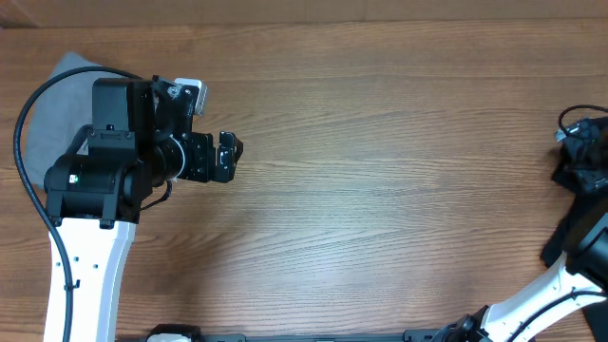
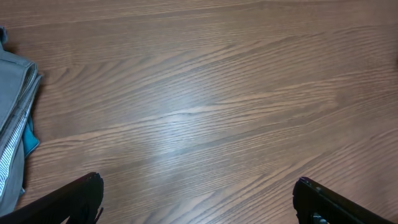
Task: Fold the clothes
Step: 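Reach the right gripper to the black shirt and grasp it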
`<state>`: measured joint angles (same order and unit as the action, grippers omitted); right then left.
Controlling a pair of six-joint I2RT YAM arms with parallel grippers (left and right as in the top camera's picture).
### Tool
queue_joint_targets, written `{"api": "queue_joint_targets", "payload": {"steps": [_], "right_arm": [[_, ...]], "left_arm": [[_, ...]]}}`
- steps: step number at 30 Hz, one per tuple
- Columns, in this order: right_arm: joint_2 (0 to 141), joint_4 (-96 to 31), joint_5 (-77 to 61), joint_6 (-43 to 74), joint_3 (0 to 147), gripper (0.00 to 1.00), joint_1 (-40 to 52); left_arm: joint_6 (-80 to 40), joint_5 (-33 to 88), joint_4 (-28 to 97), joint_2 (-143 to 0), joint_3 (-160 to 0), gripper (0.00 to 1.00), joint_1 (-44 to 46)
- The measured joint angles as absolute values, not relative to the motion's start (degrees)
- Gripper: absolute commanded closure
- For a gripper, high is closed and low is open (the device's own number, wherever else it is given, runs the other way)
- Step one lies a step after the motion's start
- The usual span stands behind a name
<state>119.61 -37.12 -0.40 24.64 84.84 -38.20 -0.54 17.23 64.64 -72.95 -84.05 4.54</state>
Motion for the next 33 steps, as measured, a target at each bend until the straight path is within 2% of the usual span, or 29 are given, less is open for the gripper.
{"api": "queue_joint_targets", "payload": {"steps": [6,12,13,17,22,28,33], "right_arm": [[121.16,-38.54,2.61,26.24,85.12,0.2,-38.11],[121.19,-46.06,3.86,27.18,86.21,0.21,-38.11],[121.21,-47.07,4.05,27.22,86.21,0.26,-38.11],[121.23,-48.53,5.34,27.22,86.24,0.67,-38.11],[121.25,-48.71,5.02,27.0,86.39,0.96,-38.11],[120.18,-52.93,-3.18,24.45,89.84,0.96,-37.91],[109.71,-54.68,-10.22,22.41,91.05,0.96,-34.17]], "left_arm": [[-0.56,17.23,64.31,-74.19,-84.05,0.0,4.54],[-1.17,17.23,64.34,-75.42,-84.05,0.0,4.54],[-1.19,17.23,64.34,-75.57,-84.05,0.0,4.54],[-1.19,17.23,64.45,-76.09,-84.05,0.0,4.54],[-1.21,17.37,65.6,-76.6,-84.05,0.0,4.54],[-1.21,17.37,66.43,-76.64,-84.05,0.0,4.54],[-1.26,17.39,66.24,-76.64,-84.05,0.0,4.54]]}}
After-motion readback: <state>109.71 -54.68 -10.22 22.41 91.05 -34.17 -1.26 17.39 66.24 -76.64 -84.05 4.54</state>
